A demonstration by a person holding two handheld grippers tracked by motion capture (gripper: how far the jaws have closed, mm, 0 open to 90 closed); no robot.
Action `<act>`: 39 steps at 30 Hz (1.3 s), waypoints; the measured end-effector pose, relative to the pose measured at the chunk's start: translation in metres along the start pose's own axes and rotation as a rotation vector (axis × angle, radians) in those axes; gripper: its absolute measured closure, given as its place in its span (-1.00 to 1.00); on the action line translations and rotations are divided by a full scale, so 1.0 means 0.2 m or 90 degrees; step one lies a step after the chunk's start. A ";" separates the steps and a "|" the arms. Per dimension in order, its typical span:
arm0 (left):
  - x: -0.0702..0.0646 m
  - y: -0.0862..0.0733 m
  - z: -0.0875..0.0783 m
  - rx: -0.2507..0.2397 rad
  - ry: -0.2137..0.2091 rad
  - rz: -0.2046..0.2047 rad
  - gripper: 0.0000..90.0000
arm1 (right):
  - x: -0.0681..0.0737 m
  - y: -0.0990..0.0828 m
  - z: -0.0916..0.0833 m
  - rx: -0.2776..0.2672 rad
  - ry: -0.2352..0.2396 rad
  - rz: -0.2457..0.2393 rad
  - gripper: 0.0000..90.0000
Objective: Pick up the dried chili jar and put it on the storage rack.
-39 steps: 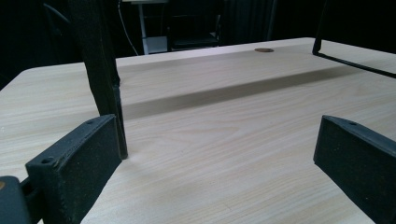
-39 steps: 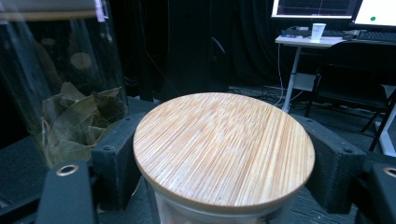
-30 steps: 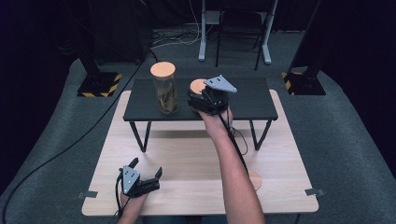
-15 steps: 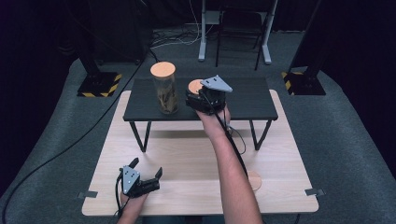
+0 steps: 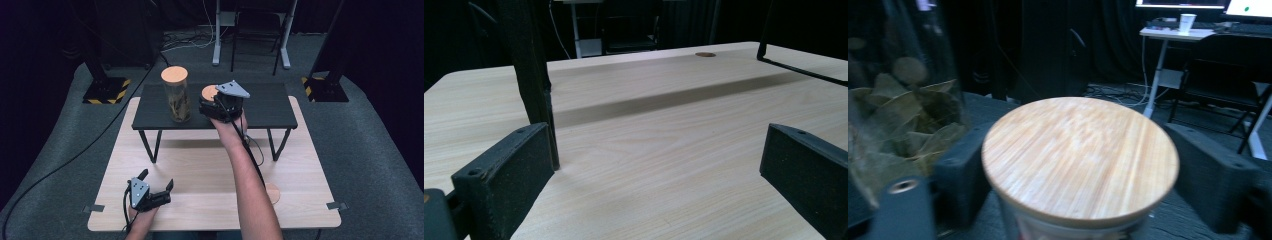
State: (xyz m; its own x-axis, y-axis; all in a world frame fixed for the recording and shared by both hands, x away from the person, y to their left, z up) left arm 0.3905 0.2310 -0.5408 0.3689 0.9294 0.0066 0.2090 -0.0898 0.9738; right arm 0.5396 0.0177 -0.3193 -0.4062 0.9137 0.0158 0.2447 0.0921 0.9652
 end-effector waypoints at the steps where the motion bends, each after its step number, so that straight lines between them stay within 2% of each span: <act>1: 0.00 0.00 0.00 0.000 0.000 0.000 -1.00 | 0.00 0.00 0.00 0.000 0.001 0.003 -0.89; 3: 0.00 0.00 0.00 0.000 0.001 0.001 -1.00 | 0.00 -0.01 0.00 0.009 0.014 0.002 -1.00; 5: 0.00 0.00 0.00 0.000 0.001 0.001 -1.00 | -0.01 -0.01 -0.01 0.008 -0.003 -0.005 -1.00; 15: 0.00 0.00 0.00 0.000 0.000 0.002 -1.00 | 0.00 0.01 -0.06 -0.004 0.027 -0.007 -1.00; 22: 0.00 0.00 0.00 0.000 0.001 0.000 -1.00 | 0.02 0.00 -0.12 -0.013 0.042 0.013 -1.00; 39: -0.01 0.00 0.00 0.001 -0.002 0.006 -1.00 | -0.04 -0.02 -0.26 -0.019 0.045 0.023 -1.00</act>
State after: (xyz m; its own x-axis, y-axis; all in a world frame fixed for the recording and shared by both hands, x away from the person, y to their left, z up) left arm 0.3901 0.2296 -0.5409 0.3732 0.9276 0.0159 0.2068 -0.0999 0.9733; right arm 0.4950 -0.0103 -0.3098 -0.4591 0.8858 0.0676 0.2336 0.0470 0.9712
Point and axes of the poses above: each handheld gripper's, and its own axes: z roughly forward along the jaws, y roughly out of its top, x roughly to its left, the point moved 7 cm from there along z, roughly forward along the jaws, and after that the axes turned 2 degrees about x, right-handed, at the moved point
